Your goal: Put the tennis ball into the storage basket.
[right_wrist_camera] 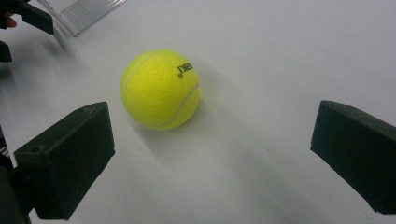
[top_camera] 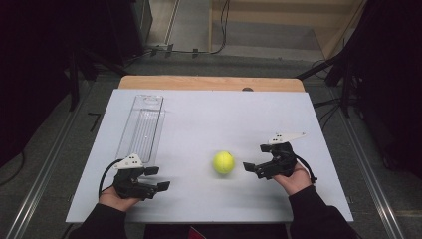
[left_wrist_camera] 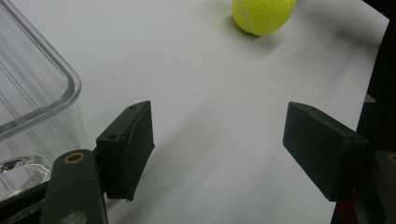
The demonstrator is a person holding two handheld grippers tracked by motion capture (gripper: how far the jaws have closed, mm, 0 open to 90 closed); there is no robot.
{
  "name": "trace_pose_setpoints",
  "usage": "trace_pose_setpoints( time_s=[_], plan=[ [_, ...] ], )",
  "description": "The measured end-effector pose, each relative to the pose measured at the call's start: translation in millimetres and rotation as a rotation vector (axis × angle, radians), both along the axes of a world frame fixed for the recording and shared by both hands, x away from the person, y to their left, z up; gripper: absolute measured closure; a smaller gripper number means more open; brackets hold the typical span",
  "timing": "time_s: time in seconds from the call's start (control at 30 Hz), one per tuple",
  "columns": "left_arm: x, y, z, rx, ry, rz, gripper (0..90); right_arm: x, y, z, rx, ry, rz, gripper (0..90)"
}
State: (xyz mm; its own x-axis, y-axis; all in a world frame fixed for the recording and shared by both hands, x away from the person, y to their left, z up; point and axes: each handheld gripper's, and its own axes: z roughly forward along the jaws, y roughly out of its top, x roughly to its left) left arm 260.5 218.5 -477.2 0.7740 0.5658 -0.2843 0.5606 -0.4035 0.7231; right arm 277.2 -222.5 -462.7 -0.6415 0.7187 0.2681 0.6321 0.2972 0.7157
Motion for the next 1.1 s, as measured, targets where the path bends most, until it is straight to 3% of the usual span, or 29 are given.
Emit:
trace_pose_setpoints(
  time_s=[1.1],
  plan=[
    [0.5, 0.3, -1.3, -0.007, 0.006, 0.003, 25.2, 20.9, 30.1, 8.2, -0.024, -0.005, 0.055, 0.0]
  ],
)
